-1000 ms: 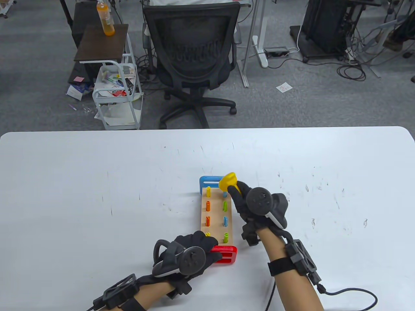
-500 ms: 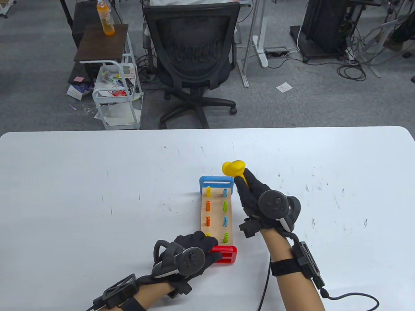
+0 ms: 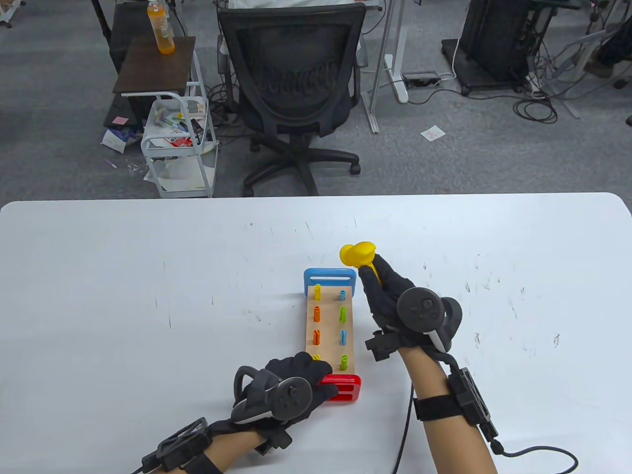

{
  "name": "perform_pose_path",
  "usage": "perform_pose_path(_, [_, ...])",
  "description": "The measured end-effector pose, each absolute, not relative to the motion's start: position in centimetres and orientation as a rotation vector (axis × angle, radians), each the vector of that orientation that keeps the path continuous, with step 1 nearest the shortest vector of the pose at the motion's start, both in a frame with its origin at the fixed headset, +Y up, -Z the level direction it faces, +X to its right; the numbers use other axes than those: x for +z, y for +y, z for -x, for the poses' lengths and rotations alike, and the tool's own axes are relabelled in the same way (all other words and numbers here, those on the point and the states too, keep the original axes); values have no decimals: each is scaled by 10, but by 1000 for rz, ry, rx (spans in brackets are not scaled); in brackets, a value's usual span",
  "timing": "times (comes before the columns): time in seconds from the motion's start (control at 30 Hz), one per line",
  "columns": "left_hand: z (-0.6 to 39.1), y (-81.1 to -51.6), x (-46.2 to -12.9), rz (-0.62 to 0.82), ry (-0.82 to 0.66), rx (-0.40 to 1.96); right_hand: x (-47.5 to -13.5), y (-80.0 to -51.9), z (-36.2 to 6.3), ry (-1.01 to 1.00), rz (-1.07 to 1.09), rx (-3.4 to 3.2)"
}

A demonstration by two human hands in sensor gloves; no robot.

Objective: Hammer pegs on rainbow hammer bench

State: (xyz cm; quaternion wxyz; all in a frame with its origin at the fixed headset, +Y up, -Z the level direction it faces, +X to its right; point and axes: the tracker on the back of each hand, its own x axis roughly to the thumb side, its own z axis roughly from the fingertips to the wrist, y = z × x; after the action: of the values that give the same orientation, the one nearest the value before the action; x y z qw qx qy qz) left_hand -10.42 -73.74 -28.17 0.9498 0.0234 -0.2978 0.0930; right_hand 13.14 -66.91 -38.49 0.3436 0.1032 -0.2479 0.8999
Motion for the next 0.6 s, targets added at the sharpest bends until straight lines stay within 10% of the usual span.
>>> perform_pose_path(0.13, [104, -738, -281, -55, -608, 187, -396, -708, -118, -474, -361, 2562])
perform_pose_path(0.2, [104, -737, -281, -56, -608, 184, -403, -718, -114, -73, -267, 2853])
perform_pose_path(0.6, [104, -738, -281, -59, -609, 192, -381, -661, -129, -683, -316, 2351])
